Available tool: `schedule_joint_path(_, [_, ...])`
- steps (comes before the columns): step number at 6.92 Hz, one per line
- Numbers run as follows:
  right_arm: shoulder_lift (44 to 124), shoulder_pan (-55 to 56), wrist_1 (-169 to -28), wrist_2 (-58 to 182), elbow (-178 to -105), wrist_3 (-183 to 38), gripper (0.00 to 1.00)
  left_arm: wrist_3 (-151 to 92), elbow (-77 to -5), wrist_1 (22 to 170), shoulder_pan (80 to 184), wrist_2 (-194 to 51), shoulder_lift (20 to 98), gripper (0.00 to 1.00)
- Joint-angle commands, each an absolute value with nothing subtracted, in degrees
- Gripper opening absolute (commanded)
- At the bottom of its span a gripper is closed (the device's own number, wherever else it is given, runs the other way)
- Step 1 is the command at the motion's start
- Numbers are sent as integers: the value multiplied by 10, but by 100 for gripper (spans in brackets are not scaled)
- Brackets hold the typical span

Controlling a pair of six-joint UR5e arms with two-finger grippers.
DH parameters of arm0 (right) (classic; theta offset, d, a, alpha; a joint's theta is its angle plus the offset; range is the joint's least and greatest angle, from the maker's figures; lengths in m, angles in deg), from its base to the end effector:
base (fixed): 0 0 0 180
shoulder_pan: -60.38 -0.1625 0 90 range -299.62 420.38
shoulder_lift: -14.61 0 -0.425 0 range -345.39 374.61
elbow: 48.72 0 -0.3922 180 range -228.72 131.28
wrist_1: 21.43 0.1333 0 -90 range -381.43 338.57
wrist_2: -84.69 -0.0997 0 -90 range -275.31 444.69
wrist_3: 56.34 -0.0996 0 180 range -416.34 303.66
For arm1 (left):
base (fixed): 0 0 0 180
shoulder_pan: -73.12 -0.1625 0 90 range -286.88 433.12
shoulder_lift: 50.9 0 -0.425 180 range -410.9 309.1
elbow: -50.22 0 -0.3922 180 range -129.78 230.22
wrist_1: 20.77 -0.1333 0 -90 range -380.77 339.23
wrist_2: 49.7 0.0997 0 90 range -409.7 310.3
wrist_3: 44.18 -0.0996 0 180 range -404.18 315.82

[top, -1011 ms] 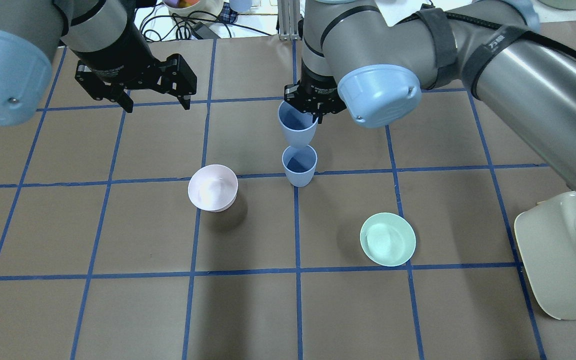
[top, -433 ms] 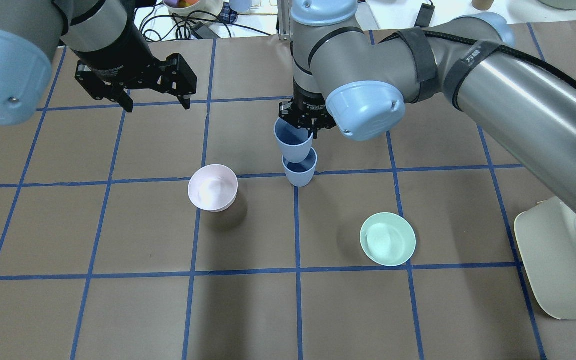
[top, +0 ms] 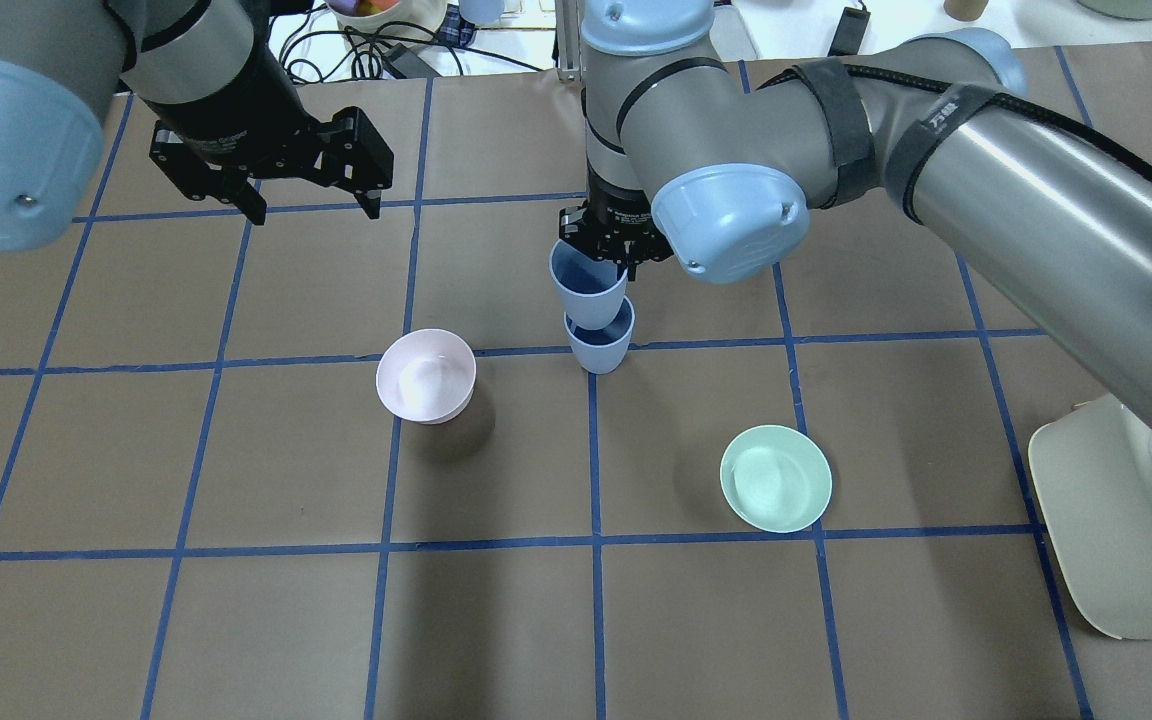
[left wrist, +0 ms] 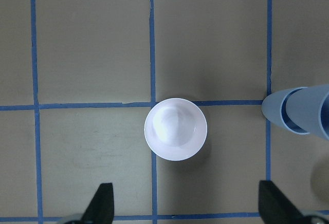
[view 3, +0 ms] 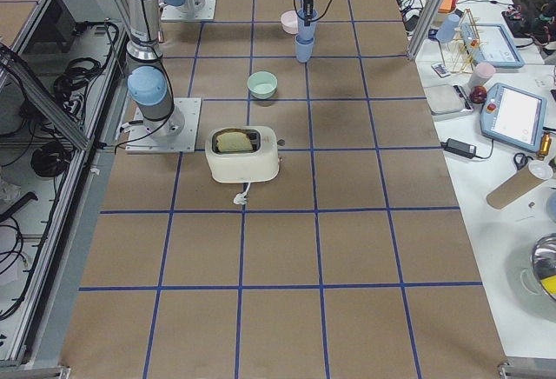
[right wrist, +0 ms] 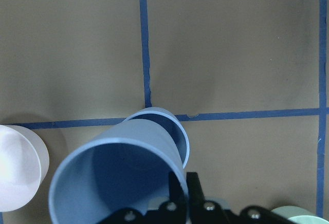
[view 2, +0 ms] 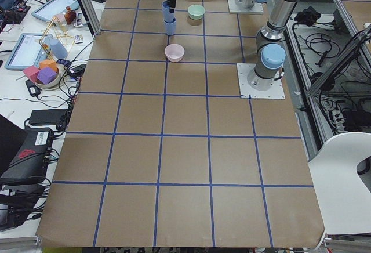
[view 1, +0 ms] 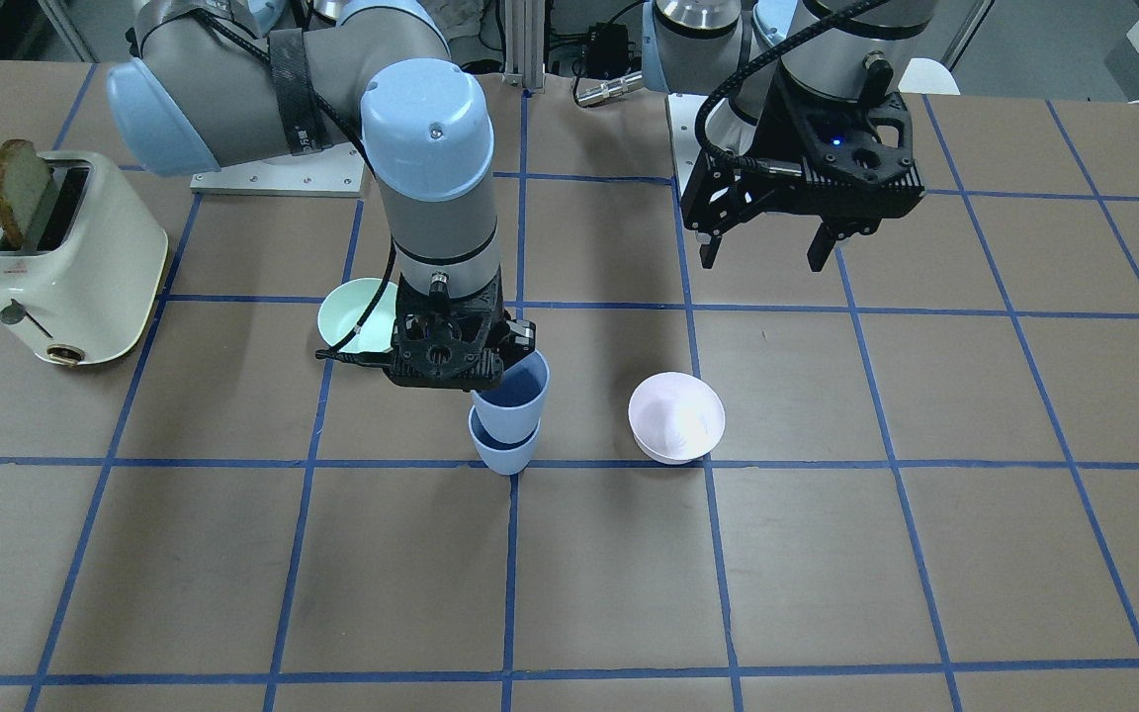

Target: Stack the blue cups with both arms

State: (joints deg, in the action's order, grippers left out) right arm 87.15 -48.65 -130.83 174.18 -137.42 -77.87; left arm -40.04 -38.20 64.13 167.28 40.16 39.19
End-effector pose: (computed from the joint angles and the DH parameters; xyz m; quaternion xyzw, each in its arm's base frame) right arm 0.3256 -0.5323 0.3650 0.0217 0.9994 -0.0250 0.0140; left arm -0.1697 -0.4922 0.5102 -0.0002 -0.9983 0.0572 0.0054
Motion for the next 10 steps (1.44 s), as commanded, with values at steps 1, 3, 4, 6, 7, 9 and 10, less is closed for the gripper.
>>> schedule_joint_path(1, [871,-485,-1318,1740,-1401,-780,0,-400,-382,641,1673,402,392,100])
schedule_joint_path(3, [871,-485,-1328,1741,-1407,-788,79,-400,-382,641,1673,403,392,100])
schedule_joint_path(4, [871,-484,-1349,1740,-1406,-788,94,-400,-382,641,1673,403,391,100])
schedule_joint_path(6, [877,-457,-1346,1742,-1386,-778,97,-400,-382,641,1673,403,392,100])
schedule_joint_path(7, [879,-427,-1331,1742,-1365,-771,99,-400,-382,641,1673,403,392,100])
schedule_joint_path(9, [900,-365,-1222,1770,-1303,-729,100,-400,-382,641,1673,403,391,100])
schedule_joint_path(10, [920,-326,-1168,1798,-1286,-668,100,-400,-382,641,1673,403,391,100])
